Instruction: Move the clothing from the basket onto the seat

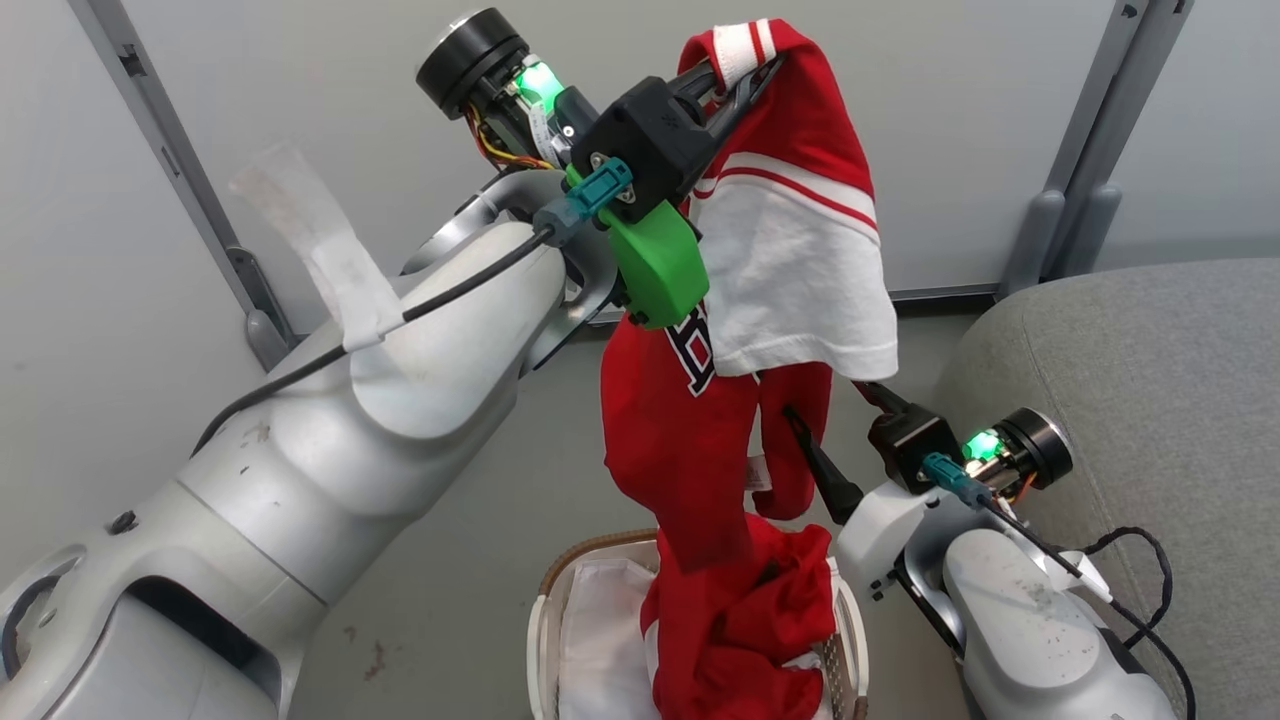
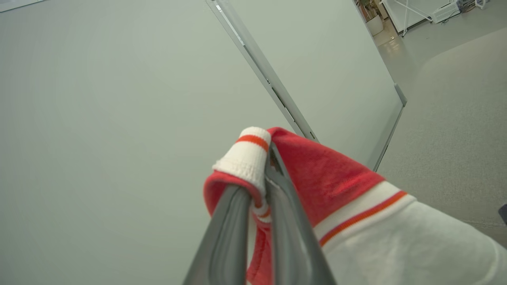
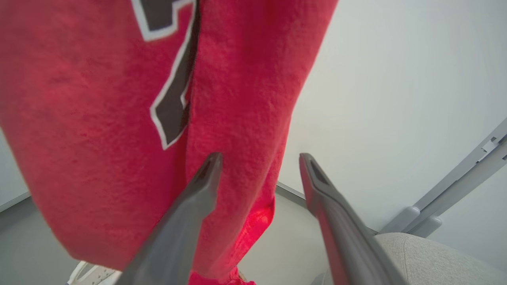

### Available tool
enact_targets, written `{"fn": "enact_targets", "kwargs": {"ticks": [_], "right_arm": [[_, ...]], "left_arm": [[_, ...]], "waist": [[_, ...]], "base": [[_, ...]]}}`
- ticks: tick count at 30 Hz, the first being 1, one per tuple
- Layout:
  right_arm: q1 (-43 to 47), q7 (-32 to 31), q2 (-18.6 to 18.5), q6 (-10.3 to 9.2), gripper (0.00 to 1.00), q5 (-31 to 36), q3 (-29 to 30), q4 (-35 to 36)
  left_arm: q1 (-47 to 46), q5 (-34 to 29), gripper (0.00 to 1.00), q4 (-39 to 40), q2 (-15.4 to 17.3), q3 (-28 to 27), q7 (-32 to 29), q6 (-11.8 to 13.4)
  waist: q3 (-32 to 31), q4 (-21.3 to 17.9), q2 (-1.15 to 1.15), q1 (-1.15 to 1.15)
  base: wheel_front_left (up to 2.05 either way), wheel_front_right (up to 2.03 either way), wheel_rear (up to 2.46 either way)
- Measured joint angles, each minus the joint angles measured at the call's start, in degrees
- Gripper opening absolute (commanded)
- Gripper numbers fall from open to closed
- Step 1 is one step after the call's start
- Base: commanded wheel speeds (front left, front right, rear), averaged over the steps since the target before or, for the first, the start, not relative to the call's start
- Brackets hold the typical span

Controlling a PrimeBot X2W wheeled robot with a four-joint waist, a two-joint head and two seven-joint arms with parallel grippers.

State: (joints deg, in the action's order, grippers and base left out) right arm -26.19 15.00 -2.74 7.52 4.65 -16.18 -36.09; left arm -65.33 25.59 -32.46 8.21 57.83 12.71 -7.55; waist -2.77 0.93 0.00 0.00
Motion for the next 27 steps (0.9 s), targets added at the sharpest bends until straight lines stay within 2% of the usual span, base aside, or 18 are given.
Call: {"fn": "enact_targets", "kwargs": {"ticks": [9,10,11,12,13,22,27], "right_arm": [[-3.00,0.00,-0.02,0.00,1.00,-4.87,-3.60,-3.55],[-3.19,0.00,-0.05,0.00,0.92,-5.66,-4.24,-3.97],[-3.38,0.00,-0.04,0.00,0.45,-6.38,-5.09,-4.49],[-3.74,0.00,0.04,0.01,0.25,-6.83,-5.69,-5.25],[-4.01,0.00,0.05,0.01,0.00,-7.05,-5.99,-5.60],[-3.77,0.00,-0.63,0.01,0.00,-8.66,-5.76,-4.16],[-3.56,0.00,-0.75,0.01,0.00,-8.65,-4.95,-2.68]], "left_arm": [[-0.42,2.32,0.00,4.54,0.59,1.53,0.41,0.00],[-0.42,2.65,0.00,4.89,0.66,1.56,0.42,0.00],[-0.42,2.90,0.00,5.24,0.80,1.58,0.45,0.00],[-0.42,3.10,0.00,5.54,1.02,1.55,0.46,0.00],[-0.42,3.20,0.00,5.67,1.30,1.51,0.45,0.00],[1.51,6.16,0.00,3.83,3.83,0.01,0.22,0.76],[3.52,7.20,0.00,1.94,4.15,-0.36,0.44,1.21]], "waist": [[-0.42,1.65,0.00,0.00],[-0.47,1.74,0.00,0.00],[-0.52,1.84,0.00,0.00],[-0.56,1.89,0.00,0.00],[-0.59,1.90,0.00,0.00],[-0.19,1.09,0.00,0.00],[0.23,0.46,0.00,0.00]], "base": [[0.00,0.00,0.00],[0.00,0.00,0.00],[0.00,0.00,0.00],[0.00,0.00,0.00],[0.00,0.00,0.00],[0.00,0.00,0.00],[0.00,0.00,0.00]]}}
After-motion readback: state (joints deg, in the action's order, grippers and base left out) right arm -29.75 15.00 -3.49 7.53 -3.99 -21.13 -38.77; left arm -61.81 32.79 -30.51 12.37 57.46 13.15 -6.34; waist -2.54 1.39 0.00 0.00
